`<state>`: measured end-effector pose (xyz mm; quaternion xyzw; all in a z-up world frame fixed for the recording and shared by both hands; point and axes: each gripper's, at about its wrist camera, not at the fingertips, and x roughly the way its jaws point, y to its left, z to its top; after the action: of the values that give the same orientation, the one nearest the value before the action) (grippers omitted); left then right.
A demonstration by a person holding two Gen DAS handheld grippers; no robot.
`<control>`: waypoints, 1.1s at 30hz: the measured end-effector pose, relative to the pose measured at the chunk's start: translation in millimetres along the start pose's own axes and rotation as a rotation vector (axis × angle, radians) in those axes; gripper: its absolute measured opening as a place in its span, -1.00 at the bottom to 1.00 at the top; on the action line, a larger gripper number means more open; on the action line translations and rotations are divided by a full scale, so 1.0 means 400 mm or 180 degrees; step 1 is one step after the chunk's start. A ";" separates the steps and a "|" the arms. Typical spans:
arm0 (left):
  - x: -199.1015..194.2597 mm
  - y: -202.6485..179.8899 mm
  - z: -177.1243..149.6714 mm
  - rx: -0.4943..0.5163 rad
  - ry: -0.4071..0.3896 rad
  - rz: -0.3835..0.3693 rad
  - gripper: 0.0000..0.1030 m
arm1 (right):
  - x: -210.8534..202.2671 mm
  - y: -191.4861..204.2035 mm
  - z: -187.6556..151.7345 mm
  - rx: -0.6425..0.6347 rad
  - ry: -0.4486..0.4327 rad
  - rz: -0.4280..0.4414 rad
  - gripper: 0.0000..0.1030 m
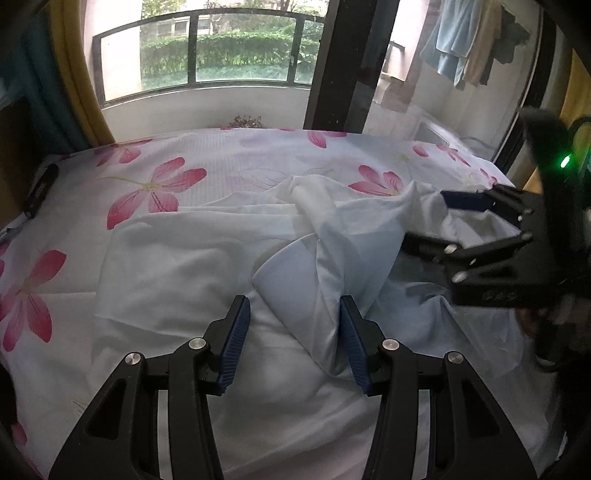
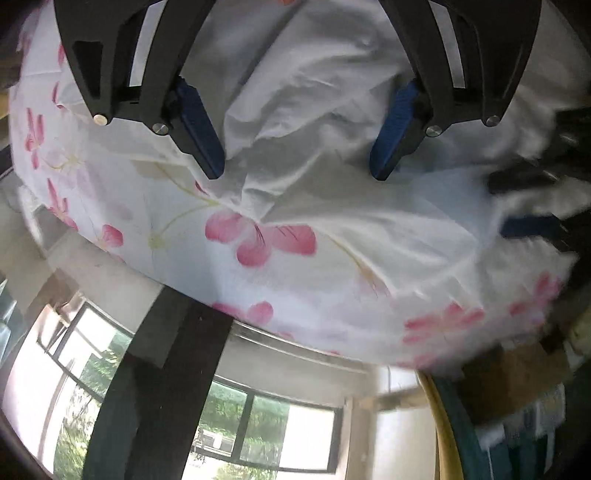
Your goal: Fold large clothes
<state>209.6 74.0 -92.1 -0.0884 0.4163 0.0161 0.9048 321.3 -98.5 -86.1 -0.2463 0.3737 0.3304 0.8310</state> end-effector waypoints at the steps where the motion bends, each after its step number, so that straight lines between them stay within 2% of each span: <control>1: -0.001 0.001 -0.003 0.0001 -0.0005 -0.0009 0.02 | -0.002 0.000 -0.006 -0.0015 -0.0017 -0.0036 0.61; 5: -0.001 -0.001 -0.001 0.0002 -0.0002 -0.0001 0.02 | -0.021 -0.042 -0.041 0.0087 0.0006 -0.0253 0.65; 14: -0.003 -0.003 -0.002 0.0007 0.0000 0.0039 0.03 | -0.059 -0.100 -0.090 0.0314 -0.0046 -0.0320 0.66; 17: -0.009 -0.005 -0.004 0.0007 0.0018 0.0066 0.03 | -0.055 -0.124 -0.109 0.0490 -0.0091 -0.0247 0.78; 19: -0.018 -0.001 0.002 -0.0061 0.0023 0.0022 0.03 | -0.046 -0.133 -0.106 0.0594 -0.0049 -0.0152 0.78; 22: -0.049 -0.005 0.021 -0.0042 -0.0141 0.0041 0.03 | -0.048 -0.128 -0.106 0.0576 -0.0050 -0.0151 0.79; 23: -0.047 -0.005 0.023 -0.0031 -0.0130 0.0056 0.03 | -0.048 -0.123 -0.107 0.0564 -0.0050 -0.0144 0.79; 26: -0.003 0.002 0.020 -0.0040 0.0131 0.0031 0.03 | -0.047 -0.122 -0.107 0.0560 -0.0045 -0.0111 0.80; 29: 0.003 -0.007 0.008 0.0068 0.0089 0.0062 0.02 | -0.047 -0.131 -0.109 0.0634 -0.0002 -0.0025 0.80; 33: -0.001 -0.006 0.005 0.0065 0.0108 0.0107 0.01 | -0.075 -0.140 -0.112 0.0717 -0.0005 -0.0062 0.80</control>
<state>211.3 72.0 -90.1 -0.0724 0.4332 0.0255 0.8980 326.6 -175.8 -80.4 -0.1547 0.4055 0.2784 0.8568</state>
